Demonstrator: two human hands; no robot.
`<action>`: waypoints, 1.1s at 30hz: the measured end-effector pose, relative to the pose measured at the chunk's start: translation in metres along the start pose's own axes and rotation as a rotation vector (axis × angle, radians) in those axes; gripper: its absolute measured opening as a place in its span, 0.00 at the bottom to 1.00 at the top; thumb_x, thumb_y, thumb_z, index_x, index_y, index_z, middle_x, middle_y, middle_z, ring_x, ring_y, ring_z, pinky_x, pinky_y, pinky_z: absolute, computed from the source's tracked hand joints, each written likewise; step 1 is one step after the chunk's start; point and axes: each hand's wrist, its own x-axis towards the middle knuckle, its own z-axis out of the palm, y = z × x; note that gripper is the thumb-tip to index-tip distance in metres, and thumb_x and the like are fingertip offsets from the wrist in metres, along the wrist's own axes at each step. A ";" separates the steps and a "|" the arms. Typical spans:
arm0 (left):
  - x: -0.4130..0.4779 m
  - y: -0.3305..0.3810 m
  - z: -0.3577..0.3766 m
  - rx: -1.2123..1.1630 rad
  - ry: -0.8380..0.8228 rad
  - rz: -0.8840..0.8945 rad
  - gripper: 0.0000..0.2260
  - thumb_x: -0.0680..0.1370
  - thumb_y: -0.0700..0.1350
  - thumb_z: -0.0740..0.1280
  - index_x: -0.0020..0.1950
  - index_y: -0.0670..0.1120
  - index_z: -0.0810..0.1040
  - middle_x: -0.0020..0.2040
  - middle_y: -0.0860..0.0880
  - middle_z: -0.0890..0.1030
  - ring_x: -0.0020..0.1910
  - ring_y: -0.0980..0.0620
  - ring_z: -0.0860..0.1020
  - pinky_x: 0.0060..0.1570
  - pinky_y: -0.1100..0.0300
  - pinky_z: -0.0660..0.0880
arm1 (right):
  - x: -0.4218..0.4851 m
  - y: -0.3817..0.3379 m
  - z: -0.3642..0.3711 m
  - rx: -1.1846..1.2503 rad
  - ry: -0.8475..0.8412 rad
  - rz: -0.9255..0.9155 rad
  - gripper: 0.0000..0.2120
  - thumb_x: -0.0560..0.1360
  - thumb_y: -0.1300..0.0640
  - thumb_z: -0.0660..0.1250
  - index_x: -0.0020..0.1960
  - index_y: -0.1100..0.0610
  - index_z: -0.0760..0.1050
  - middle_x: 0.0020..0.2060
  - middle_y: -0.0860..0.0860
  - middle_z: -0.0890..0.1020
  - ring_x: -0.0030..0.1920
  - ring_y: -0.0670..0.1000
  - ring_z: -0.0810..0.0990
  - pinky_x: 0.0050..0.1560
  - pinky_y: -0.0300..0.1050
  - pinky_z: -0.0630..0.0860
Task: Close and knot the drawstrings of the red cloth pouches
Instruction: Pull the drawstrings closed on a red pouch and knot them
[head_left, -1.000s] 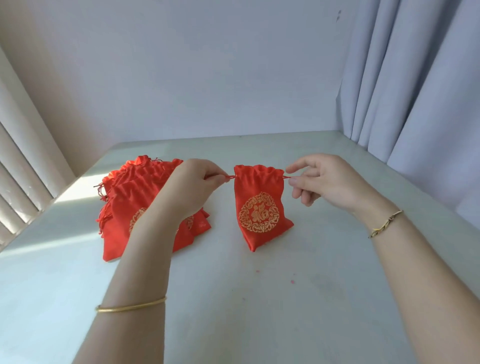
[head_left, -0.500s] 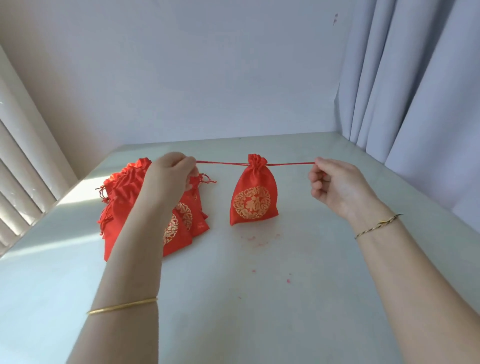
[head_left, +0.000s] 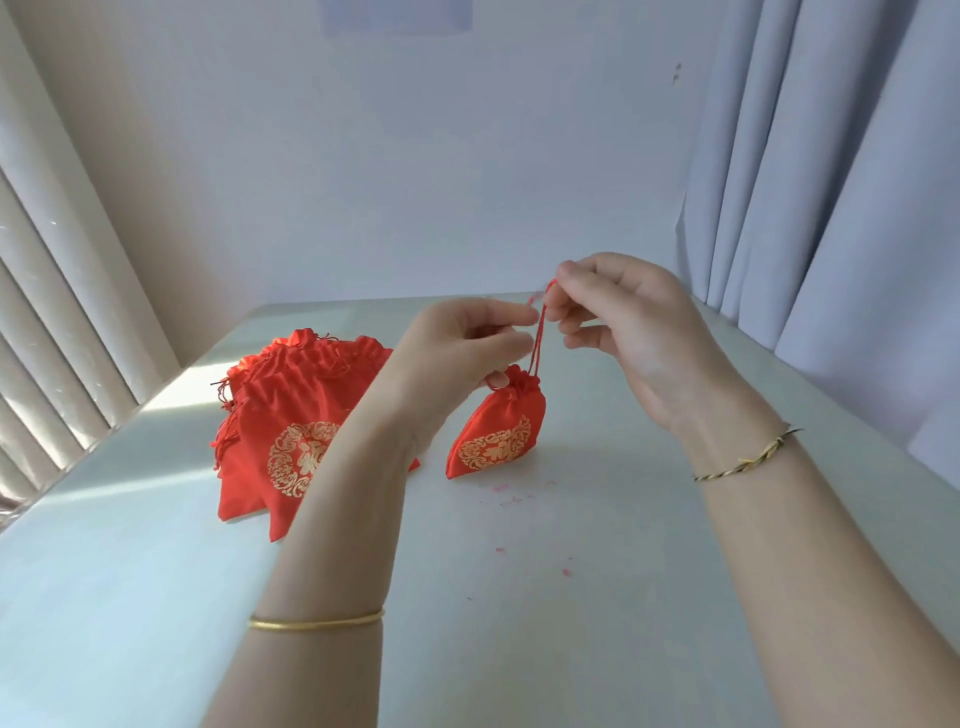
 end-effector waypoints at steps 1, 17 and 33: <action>-0.001 0.001 0.001 0.040 -0.020 0.006 0.10 0.75 0.35 0.66 0.55 0.41 0.80 0.34 0.50 0.73 0.31 0.56 0.71 0.39 0.63 0.72 | -0.001 -0.002 0.001 -0.021 -0.017 -0.020 0.13 0.77 0.57 0.62 0.34 0.54 0.76 0.32 0.47 0.78 0.35 0.45 0.74 0.41 0.40 0.72; 0.002 -0.002 -0.001 0.017 0.058 0.048 0.08 0.78 0.40 0.64 0.46 0.37 0.80 0.33 0.45 0.73 0.29 0.55 0.69 0.34 0.64 0.69 | -0.002 0.007 -0.002 -0.152 -0.128 0.110 0.07 0.75 0.63 0.65 0.44 0.55 0.80 0.36 0.51 0.83 0.39 0.46 0.80 0.48 0.44 0.77; 0.001 -0.002 -0.005 -0.183 0.130 0.028 0.07 0.73 0.32 0.67 0.42 0.43 0.81 0.36 0.50 0.83 0.37 0.56 0.80 0.40 0.69 0.75 | -0.006 -0.001 -0.009 0.004 -0.362 0.264 0.09 0.72 0.69 0.63 0.35 0.61 0.76 0.25 0.53 0.77 0.28 0.49 0.75 0.32 0.38 0.74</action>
